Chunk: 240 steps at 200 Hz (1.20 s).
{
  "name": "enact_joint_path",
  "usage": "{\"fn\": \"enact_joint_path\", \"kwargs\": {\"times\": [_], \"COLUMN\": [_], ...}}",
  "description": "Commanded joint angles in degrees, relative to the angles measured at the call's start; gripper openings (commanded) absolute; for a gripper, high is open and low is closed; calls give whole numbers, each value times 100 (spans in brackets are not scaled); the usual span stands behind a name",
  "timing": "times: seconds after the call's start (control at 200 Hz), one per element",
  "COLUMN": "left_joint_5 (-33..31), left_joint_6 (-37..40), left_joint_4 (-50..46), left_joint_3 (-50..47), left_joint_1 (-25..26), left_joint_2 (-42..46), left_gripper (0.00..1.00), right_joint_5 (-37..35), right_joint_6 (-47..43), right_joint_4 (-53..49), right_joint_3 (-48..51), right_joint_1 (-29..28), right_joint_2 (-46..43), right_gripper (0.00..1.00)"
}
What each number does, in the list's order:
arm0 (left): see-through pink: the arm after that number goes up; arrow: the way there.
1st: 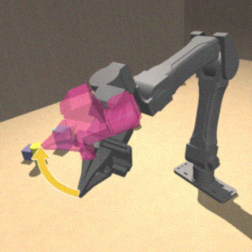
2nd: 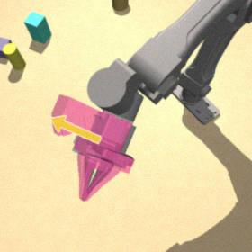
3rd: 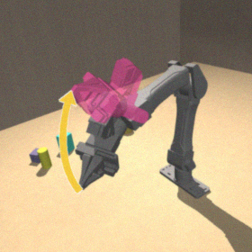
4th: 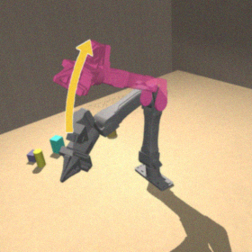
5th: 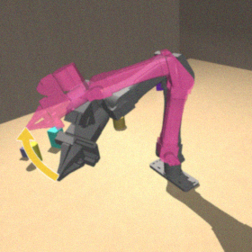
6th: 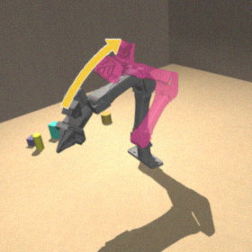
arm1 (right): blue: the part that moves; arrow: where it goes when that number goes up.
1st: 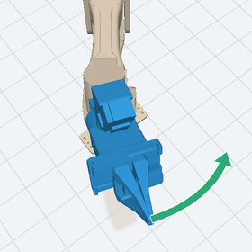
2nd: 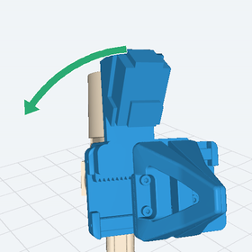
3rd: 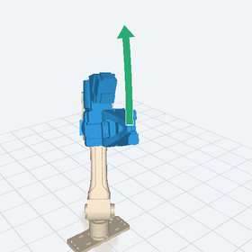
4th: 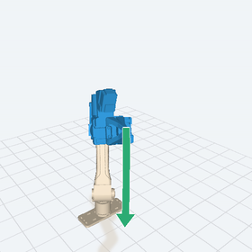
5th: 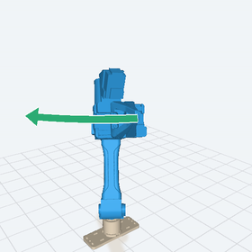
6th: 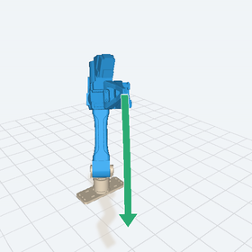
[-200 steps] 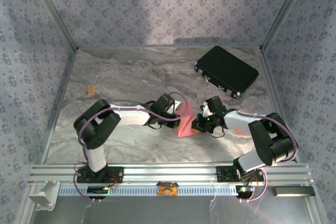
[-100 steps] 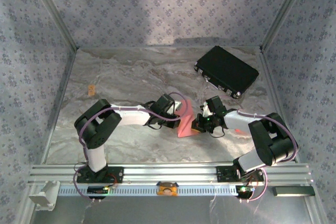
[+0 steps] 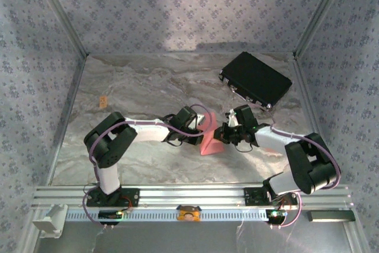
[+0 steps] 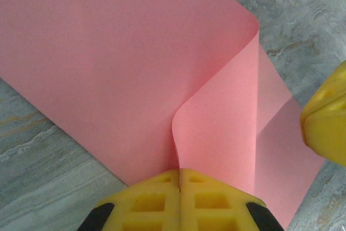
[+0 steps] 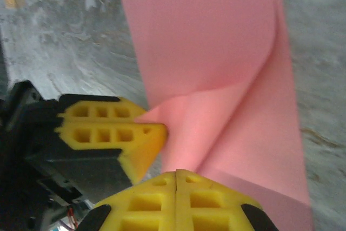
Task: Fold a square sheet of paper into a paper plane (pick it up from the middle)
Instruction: Fold the triangle a second time at the center of the table.
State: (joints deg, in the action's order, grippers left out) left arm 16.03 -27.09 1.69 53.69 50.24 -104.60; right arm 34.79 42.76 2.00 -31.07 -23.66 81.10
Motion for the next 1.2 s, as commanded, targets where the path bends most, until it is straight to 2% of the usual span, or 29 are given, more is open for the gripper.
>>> {"fn": "enact_joint_path", "kwargs": {"times": [0.0,0.17,0.3,0.63,0.79,1.084,1.194], "left_joint_5": [-15,6,23,34,33,34,29], "left_joint_6": [24,37,29,63,62,72,81], "left_joint_4": [-101,-143,-118,-172,-174,-276,-279], "left_joint_3": [25,79,50,62,63,79,69], "left_joint_1": [-48,-54,-46,-49,-57,-51,-51], "left_joint_2": [-166,-219,-239,-248,-263,-254,-254], "left_gripper": [0,0,0,0,0,0,0], "right_joint_5": [170,199,201,31,14,22,-20], "right_joint_6": [253,471,393,339,387,246,72], "right_joint_4": [398,752,565,708,775,420,214], "right_joint_3": [-237,-343,-467,-82,85,-325,-470], "right_joint_1": [-101,-227,-272,-159,-74,16,159], "right_joint_2": [186,570,772,1176,1148,685,774], "right_gripper": [0,0,0,0,0,0,0]}}
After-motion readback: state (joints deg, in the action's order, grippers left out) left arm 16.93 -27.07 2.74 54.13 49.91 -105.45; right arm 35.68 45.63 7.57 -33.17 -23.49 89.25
